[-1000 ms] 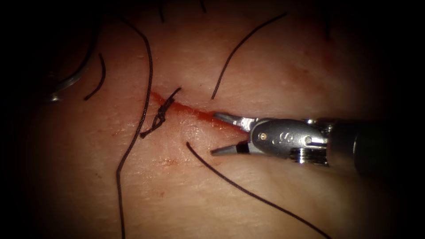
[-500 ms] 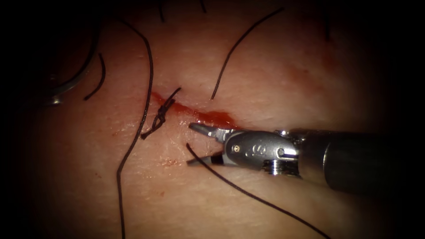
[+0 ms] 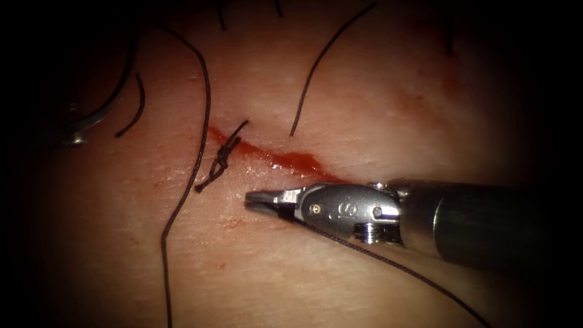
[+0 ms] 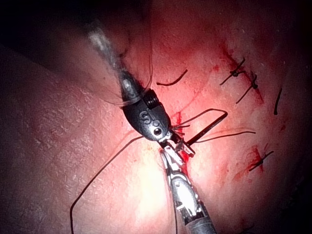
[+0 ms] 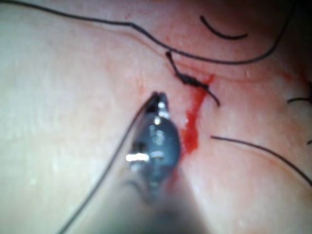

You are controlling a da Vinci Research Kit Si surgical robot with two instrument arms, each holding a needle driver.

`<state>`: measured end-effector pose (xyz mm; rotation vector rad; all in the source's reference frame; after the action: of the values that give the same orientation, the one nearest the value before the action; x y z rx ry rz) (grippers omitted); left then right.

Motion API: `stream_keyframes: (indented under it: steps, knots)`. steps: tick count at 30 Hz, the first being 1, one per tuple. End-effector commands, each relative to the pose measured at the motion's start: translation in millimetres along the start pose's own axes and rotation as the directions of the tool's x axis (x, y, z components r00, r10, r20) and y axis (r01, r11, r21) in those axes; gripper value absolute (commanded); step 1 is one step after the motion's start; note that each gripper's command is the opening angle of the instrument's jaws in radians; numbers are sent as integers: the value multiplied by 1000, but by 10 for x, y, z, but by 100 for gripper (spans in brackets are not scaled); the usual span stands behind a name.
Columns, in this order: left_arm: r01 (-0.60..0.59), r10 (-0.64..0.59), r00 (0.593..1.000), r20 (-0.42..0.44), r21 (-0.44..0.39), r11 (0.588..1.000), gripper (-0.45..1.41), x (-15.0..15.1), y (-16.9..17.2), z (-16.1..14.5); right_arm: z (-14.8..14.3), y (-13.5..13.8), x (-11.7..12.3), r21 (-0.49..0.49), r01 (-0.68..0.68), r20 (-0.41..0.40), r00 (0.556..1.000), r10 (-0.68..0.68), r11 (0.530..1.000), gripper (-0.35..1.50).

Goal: Wound Closure
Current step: Use the right gripper to pull the thread all the way through the tissue, leaving a small piece on the end

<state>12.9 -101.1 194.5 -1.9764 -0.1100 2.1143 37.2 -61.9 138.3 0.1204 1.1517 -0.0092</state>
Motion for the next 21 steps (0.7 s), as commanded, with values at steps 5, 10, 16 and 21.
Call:
stream_keyframes:
  steps: [5,10,16,21]
  knots:
    - [2,-2,1000,-1,-2,1000,-45,-7,6,4,1,-13,8,11,-4,-9,1000,4,1000,-35]
    - [2,-2,1000,-1,-2,1000,-45,-6,7,4,-1,-23,16,25,-11,-3,1000,11,1000,-35]
    - [2,-2,1000,-1,-2,1000,-45,-7,6,4,-8,-37,24,42,-4,-6,1000,4,999,-35]
    - [2,-2,1000,-1,-1,1000,-45,-6,7,4,-6,-38,26,42,-4,-6,1000,4,999,-35]
